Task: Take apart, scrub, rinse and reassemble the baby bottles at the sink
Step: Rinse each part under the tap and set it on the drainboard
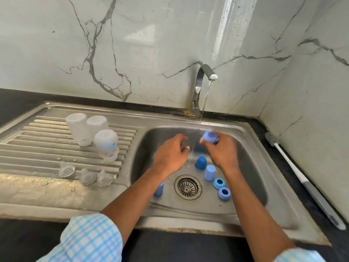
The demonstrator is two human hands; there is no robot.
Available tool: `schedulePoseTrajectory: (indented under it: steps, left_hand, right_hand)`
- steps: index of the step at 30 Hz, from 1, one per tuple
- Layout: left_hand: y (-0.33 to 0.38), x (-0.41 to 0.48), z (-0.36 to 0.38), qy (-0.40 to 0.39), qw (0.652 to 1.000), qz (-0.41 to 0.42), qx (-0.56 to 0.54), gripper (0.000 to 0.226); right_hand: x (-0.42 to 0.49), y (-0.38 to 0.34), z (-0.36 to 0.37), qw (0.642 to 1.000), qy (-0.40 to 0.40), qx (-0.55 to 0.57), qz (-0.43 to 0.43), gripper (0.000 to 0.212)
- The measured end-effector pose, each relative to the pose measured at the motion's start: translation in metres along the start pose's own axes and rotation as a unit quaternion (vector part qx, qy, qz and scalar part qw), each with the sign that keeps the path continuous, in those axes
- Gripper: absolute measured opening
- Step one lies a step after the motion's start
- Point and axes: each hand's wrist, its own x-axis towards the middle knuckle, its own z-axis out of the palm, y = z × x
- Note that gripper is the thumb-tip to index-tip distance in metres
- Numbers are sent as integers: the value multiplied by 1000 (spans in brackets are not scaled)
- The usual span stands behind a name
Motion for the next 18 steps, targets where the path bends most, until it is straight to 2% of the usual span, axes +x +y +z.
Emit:
schedulePoseTrajectory:
  steps: [1, 2, 3, 5, 6, 7, 9, 10, 11, 13, 14, 15, 17, 18]
  left_hand:
    - [-2, -5, 2, 3, 1000, 0, 8, 39]
    - [-3, -11, 4, 16, 1000, 8, 6, 40]
    - [-2, -16, 5, 36, 999, 21, -4, 39]
    - [0, -18, 4, 80, 996, 42, -15, 38]
    - [-1, -17, 4, 85, 995, 44, -11, 37]
    - [-1, -17, 3, 78, 996, 42, -4, 37]
    - [-2, -21, 5, 62, 997, 34, 11, 38]
    - [-3, -22, 8, 59, 998, 34, 14, 39]
    - [-5, -24, 10, 57, 998, 35, 14, 39]
    - [-9, -25, 11, 62, 997, 37, 25, 39]
    - [-11, -23, 11, 65, 997, 36, 31, 39]
    - [-13, -23, 11, 58, 997, 35, 35, 40]
    - [-15, -23, 13, 56, 997, 32, 37, 41]
    - [-18, -23, 15, 54, 997, 31, 41, 42]
  right_hand:
    - [-4, 10, 6, 992, -80, -58, 73, 21]
    - [-9, 16, 9, 987, -91, -76, 106, 25]
    - [-10, 16, 11, 994, -27, -47, 92, 26]
    - [-15, 4, 9, 986, 151, 67, -23, 24]
    - [-17, -1, 10, 978, 183, 83, -52, 30]
    - [-16, -1, 11, 984, 160, 58, -54, 35]
    - [-18, 5, 20, 998, -3, -16, 67, 26]
    - [-21, 9, 24, 993, -38, -29, 104, 20]
    - [-24, 9, 26, 995, -6, -18, 102, 18]
    - [-25, 1, 24, 989, 142, 51, -7, 16]
    - [-23, -2, 26, 985, 160, 48, -41, 22]
    - [-23, -2, 27, 991, 124, 21, -38, 27]
    - [-20, 5, 32, 998, 25, -21, 58, 29]
    - [-20, 6, 33, 997, 37, -25, 63, 27]
